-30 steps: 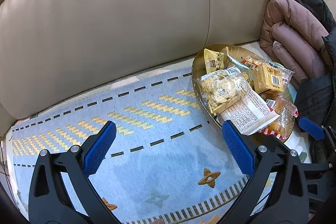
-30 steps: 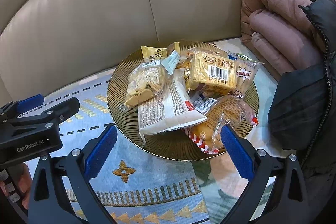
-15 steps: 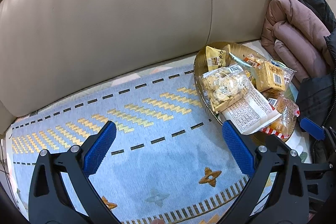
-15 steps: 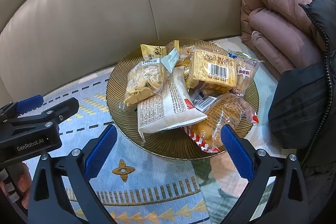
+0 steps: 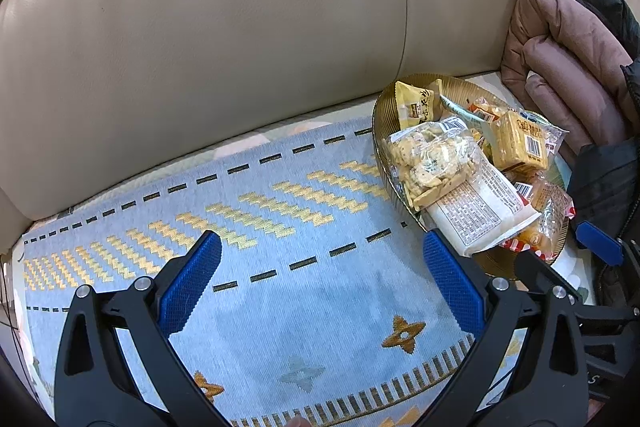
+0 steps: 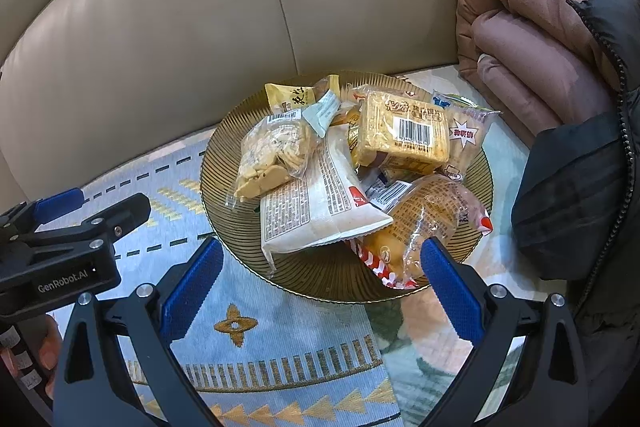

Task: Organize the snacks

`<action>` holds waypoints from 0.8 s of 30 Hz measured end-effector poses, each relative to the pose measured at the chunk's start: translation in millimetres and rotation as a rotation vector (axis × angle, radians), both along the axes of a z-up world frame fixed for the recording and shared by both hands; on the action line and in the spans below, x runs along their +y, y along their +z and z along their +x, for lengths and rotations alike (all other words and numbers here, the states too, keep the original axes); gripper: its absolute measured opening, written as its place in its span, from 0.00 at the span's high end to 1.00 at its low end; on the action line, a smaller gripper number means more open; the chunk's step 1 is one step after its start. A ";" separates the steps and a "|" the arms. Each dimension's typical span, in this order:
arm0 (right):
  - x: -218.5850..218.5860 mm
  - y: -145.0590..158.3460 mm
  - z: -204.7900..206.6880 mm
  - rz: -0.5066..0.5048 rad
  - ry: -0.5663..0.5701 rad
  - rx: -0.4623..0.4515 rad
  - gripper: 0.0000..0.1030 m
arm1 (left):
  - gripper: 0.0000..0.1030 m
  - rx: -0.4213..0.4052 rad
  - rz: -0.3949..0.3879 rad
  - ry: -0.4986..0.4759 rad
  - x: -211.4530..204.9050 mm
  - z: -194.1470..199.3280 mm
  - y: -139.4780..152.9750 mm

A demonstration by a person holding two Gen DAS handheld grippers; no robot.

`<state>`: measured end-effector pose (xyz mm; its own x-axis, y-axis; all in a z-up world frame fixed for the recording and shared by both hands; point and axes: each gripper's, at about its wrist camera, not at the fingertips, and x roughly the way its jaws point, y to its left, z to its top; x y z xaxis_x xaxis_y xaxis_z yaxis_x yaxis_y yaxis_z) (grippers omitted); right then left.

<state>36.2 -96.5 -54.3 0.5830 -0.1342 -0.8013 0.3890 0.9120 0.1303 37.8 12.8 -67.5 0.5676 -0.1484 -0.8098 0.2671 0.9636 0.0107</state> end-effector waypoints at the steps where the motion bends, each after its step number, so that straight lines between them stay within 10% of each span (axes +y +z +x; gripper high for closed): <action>1: 0.2 -0.1 0.1 0.000 0.000 0.001 0.05 | 0.03 0.000 0.000 0.002 0.0 0.0 0.0; 24: -0.3 -0.6 -0.2 0.001 -0.001 0.001 0.05 | 0.03 0.010 -0.002 0.004 1.4 1.7 -0.6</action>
